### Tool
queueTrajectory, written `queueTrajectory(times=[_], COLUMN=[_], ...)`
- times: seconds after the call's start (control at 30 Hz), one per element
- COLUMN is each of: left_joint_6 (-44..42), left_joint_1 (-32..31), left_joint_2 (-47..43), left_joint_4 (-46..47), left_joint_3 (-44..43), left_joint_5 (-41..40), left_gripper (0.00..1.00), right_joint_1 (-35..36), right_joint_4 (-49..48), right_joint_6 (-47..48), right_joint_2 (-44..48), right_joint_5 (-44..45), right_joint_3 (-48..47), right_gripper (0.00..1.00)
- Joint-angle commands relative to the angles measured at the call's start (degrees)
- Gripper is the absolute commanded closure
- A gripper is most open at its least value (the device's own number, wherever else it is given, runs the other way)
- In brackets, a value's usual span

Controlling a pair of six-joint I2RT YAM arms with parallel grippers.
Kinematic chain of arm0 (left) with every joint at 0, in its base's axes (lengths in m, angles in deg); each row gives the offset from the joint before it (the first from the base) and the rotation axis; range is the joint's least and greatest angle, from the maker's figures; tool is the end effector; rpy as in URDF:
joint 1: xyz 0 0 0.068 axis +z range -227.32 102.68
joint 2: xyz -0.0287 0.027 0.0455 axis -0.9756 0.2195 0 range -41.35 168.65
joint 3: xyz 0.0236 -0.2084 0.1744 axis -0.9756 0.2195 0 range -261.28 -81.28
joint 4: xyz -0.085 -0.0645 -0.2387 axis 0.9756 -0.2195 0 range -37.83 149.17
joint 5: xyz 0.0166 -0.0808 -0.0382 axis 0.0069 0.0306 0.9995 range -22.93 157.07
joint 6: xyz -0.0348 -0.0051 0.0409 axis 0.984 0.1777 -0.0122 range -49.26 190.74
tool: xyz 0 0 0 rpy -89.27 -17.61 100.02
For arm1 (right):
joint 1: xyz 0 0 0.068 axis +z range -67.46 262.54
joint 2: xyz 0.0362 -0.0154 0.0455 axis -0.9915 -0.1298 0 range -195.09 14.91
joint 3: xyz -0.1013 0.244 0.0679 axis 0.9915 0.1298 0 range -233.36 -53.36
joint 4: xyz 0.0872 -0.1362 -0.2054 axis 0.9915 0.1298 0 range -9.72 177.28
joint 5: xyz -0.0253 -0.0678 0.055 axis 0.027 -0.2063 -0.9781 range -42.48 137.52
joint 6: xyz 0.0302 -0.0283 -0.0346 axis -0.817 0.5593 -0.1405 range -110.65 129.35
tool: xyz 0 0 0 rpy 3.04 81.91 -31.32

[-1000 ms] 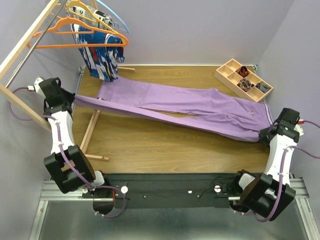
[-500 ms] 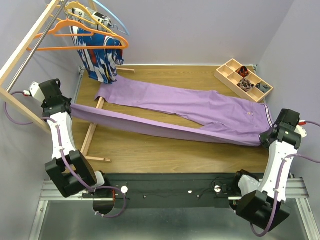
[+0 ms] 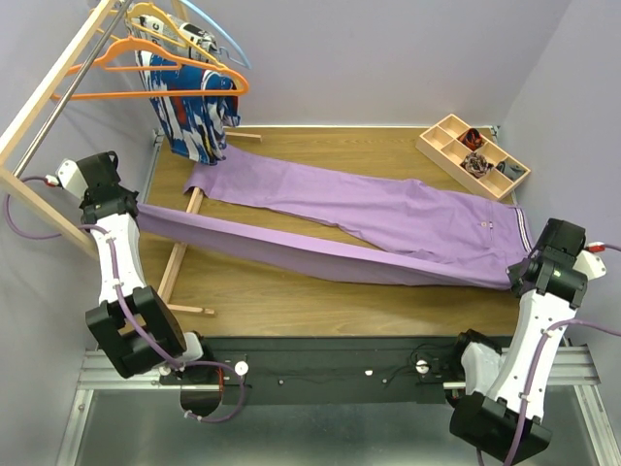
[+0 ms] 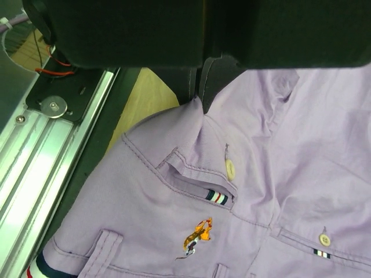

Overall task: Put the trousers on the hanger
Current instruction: Fold the trousers

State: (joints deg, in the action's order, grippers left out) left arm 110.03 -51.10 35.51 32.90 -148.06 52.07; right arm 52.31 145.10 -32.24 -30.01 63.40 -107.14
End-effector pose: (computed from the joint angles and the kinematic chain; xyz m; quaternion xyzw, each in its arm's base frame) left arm 0.2643 0.1404 0.3225 -0.5283 0.7121 0.0648 0.4578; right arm 0.1044 -0.0721 0.3071 0.5882 0.7433 -0.1028 0.3016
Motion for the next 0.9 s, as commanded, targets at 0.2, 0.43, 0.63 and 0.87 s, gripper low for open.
queueTrajectory(times=[0.2, 0.43, 0.63, 0.87], left_joint_6=[-1.23, -2.64, -3.77, -6.33], left_joint_1=[1.12, 1.2, 1.12, 0.77], left_joint_2=[1.98, 2.24, 2.5, 4.26], left_joint_4=[4.02, 3.15, 4.89, 11.05], left_joint_3=[-3.0, -4.76, -4.67, -3.53], left_joint_5=[-11.18, -14.26, -14.09, -8.91], left_gripper=[1.0, 1.0, 1.0, 1.0], right_joint_1=[-0.26, -0.35, -0.26, -0.26], right_joint_4=[3.03, 4.44, 2.43, -4.69], right_joint_6=[-0.43, 0.01, 2.03, 4.14], right_joint_2=[1.86, 3.44, 2.05, -7.08], right_joint_5=[11.8, 14.0, 15.24, 10.93], right_joint_3=[-4.4, -6.07, -5.55, -3.44], right_gripper=[0.99, 0.99, 0.99, 0.99])
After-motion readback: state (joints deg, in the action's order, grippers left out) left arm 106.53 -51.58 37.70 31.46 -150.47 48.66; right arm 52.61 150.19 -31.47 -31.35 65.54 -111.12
